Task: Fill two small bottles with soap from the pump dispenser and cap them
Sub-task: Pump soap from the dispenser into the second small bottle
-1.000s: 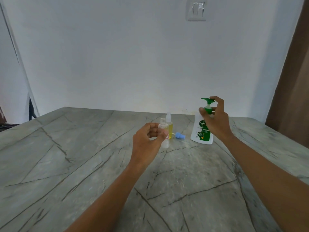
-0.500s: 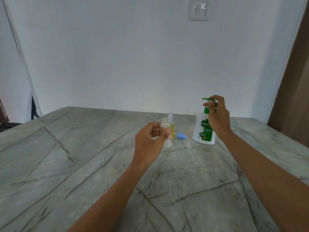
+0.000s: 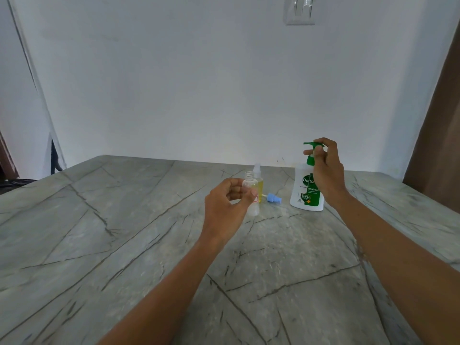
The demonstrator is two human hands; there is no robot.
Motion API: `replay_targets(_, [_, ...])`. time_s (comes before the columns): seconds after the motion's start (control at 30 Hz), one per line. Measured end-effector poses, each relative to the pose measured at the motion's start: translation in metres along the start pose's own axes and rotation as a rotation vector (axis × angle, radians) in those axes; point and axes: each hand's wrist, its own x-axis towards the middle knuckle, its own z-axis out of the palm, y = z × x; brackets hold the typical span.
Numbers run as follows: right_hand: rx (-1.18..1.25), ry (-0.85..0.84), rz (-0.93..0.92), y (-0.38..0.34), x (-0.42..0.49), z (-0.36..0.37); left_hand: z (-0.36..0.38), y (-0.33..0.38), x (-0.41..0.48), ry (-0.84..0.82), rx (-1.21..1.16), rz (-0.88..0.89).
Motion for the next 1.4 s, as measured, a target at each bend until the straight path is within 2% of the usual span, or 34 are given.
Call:
replay_targets(0.13, [0.004, -0.124, 0.024, 0.005, 0.002, -0.01, 0.0, 0.0, 0.0, 0.003, -0.003, 0.001])
replay_targets(0.27, [-0.073, -0.26, -0.04, 0.013, 0.002, -0.017, 0.0, -0.001, 0.0, 0.0, -0.002, 0.005])
replay_targets(0.47, [-0.083, -0.203, -0.089, 0.012, -0.008, -0.015, 0.001, -0.003, 0.001, 0.005, -0.005, 0.014])
replay_targets(0.6, [-0.057, -0.188, -0.145, -0.012, -0.024, -0.024, 0.001, -0.001, 0.003, 0.003, -0.013, 0.019])
replay_targets(0.73, [0.024, -0.259, -0.207, -0.05, -0.057, -0.04, -0.001, 0.002, 0.001, 0.0, -0.014, 0.034])
replay_targets(0.97, [-0.093, -0.353, -0.253, -0.092, -0.119, -0.053, -0.01, 0.011, -0.011, -0.013, 0.001, 0.042])
replay_targets(1.4, [-0.03, -0.415, -0.238, -0.097, -0.14, -0.04, -0.036, 0.007, -0.044, -0.152, 0.082, 0.066])
